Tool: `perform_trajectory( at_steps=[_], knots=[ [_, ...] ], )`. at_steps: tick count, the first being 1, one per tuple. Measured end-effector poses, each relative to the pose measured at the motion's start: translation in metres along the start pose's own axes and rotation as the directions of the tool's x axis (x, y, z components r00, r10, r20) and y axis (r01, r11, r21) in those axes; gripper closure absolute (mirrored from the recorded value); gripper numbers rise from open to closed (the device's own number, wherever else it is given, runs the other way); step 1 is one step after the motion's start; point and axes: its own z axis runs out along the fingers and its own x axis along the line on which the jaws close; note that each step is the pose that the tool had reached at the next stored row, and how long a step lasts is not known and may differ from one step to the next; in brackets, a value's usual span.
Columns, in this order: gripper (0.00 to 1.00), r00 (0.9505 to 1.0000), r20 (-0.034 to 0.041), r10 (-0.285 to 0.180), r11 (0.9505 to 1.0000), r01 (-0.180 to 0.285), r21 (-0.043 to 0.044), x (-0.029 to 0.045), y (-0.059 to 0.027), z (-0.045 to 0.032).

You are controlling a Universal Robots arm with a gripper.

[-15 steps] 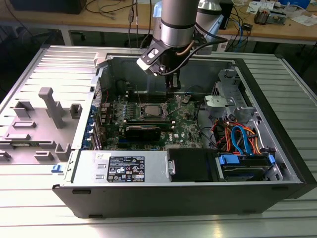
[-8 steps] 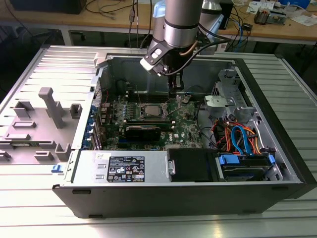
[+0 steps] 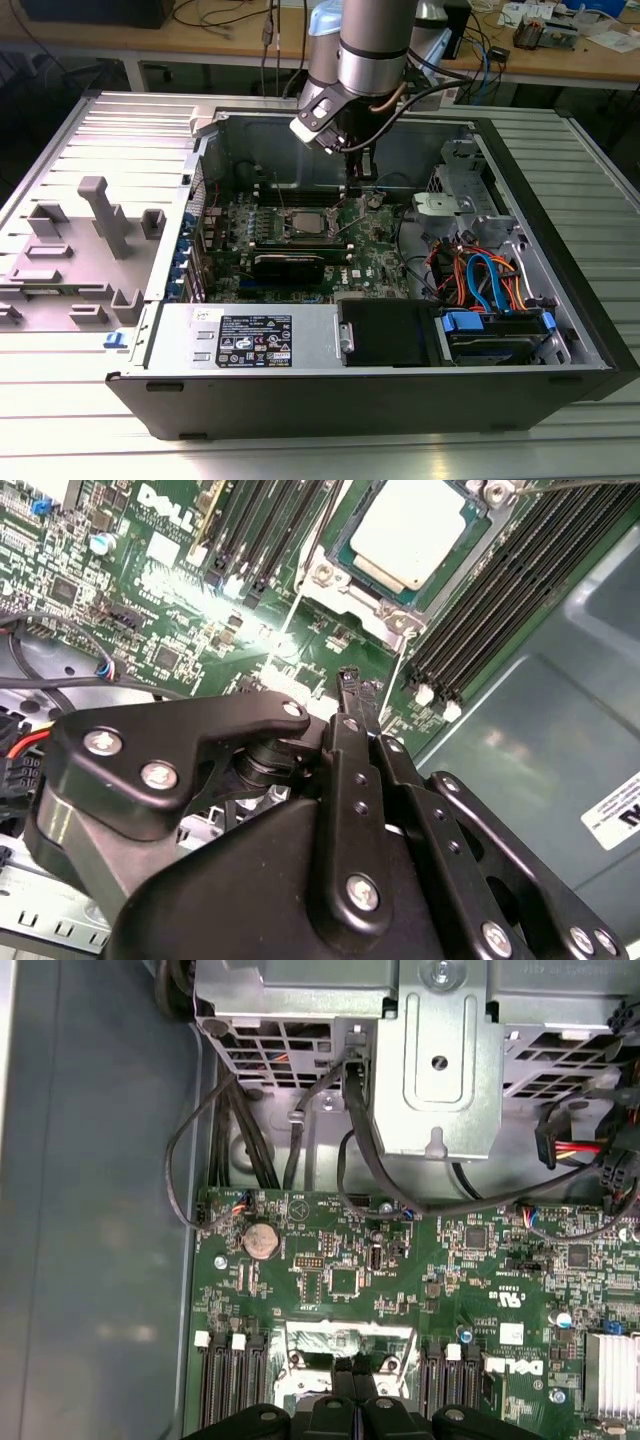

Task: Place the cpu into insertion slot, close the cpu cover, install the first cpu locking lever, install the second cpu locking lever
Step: 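Close the cpu cover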

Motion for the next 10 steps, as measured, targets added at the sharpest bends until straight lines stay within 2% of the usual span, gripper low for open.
perform_trajectory(
  at_steps=[7,10],
  knots=[
    [0.89,1.0,0.0,0.0,1.0,0.0,0.0,-0.0004,0.0094,0.0002],
    [0.89,1.0,-0.0001,0.0,1.0,0.0,0.0,-0.0008,0.0174,0.0004]
  ],
)
